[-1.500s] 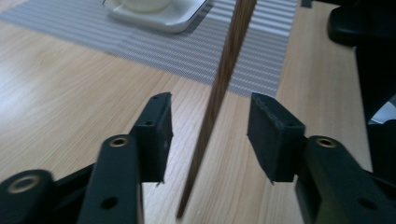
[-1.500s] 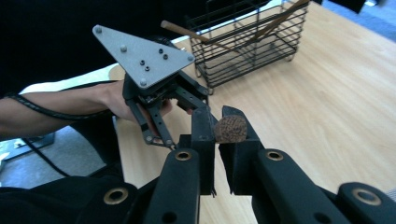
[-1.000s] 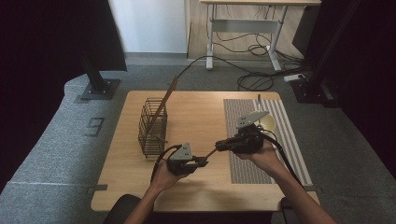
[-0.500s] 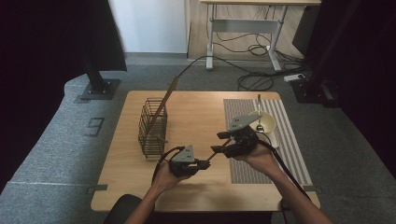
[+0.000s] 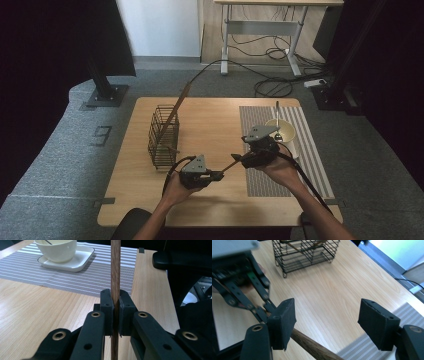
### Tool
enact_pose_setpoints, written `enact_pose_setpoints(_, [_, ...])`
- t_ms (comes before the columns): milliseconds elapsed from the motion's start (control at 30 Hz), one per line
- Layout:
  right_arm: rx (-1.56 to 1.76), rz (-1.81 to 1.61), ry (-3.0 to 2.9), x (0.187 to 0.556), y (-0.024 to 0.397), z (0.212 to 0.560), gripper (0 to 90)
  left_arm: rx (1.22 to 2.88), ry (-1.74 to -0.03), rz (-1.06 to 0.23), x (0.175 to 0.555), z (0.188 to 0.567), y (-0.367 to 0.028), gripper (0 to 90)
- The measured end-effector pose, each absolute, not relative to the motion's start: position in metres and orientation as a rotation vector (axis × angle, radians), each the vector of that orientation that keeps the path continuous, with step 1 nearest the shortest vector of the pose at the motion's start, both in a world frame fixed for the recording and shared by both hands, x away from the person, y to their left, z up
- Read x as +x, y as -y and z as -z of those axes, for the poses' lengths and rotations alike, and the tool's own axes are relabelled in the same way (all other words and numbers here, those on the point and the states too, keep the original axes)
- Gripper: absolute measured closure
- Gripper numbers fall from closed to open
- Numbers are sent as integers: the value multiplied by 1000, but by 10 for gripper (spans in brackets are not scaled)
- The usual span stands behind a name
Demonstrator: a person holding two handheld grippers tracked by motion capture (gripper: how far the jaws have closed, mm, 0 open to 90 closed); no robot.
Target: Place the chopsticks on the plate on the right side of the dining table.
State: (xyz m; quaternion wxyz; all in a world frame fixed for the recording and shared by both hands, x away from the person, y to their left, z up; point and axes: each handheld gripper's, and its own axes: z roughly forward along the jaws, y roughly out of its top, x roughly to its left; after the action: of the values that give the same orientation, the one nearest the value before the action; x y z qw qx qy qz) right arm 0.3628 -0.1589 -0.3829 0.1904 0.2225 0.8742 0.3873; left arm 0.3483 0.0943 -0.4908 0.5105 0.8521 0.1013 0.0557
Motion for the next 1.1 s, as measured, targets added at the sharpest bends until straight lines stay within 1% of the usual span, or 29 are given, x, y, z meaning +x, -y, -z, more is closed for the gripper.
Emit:
enact_pose_setpoints(367, [792, -1097, -2418, 376, 196, 406, 290, 2076, -234, -130, 350, 490, -96, 841])
enact_pose_setpoints(533, [789, -1091, -2426, 374, 198, 409, 283, 2106, -225, -120, 350, 492, -93, 843])
enact_pose_setpoints(700, [742, -1122, -2482, 369, 198, 403, 231, 2128, -237, -100, 351, 493, -93, 845])
enact_pose_setpoints(800, [688, -1110, -2546, 364, 194, 405, 222, 2154, -231, -92, 351, 494, -90, 845])
enact_pose_setpoints(900, [621, -1075, -2609, 359, 188, 410, 241, 2189, -214, -84, 350, 496, -87, 845])
enact_pose_setpoints(1100, [468, -981, -2722, 350, 173, 428, 356, 2224, -180, -60, 347, 498, -81, 845])
